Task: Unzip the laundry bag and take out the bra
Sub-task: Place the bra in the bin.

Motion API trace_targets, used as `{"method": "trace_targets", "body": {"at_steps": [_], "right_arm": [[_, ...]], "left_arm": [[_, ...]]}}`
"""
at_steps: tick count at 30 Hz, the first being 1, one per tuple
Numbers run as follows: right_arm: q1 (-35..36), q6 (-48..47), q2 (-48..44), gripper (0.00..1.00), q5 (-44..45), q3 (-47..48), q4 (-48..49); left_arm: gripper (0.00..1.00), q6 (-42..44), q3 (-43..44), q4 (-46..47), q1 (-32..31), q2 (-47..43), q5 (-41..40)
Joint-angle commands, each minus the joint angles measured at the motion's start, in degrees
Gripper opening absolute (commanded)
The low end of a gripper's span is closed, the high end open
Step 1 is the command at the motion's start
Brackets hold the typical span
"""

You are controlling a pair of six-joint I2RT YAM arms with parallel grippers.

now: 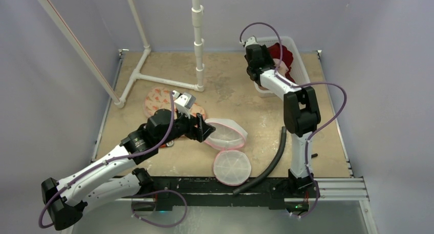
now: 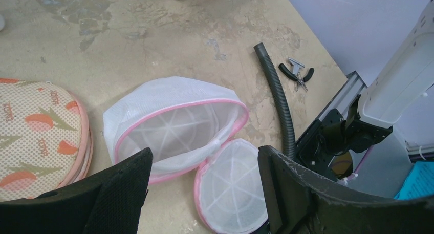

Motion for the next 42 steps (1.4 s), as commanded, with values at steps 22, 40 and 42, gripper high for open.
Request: {"method": "trace_targets", "body": {"at_steps": [22,40,42], "right_arm": [[-1.77,1.87,-7.81,0.00,7.80,-0.72,9.04],[-4.41,4.67,-0.10,0.00,17.50,5.32,15.21],[-4.38,5.16,2.26,0.00,17.15,7.25,14.92]], "left_arm": [[0.73,0.38,2.51,0.77,0.06,0.60,-0.10],[0.73,-0.11,1.45,-0.41,0.10,0.80,-1.14],[0.73,0.17,1.53,-0.92,0.09,0.98,-2.45]]}}
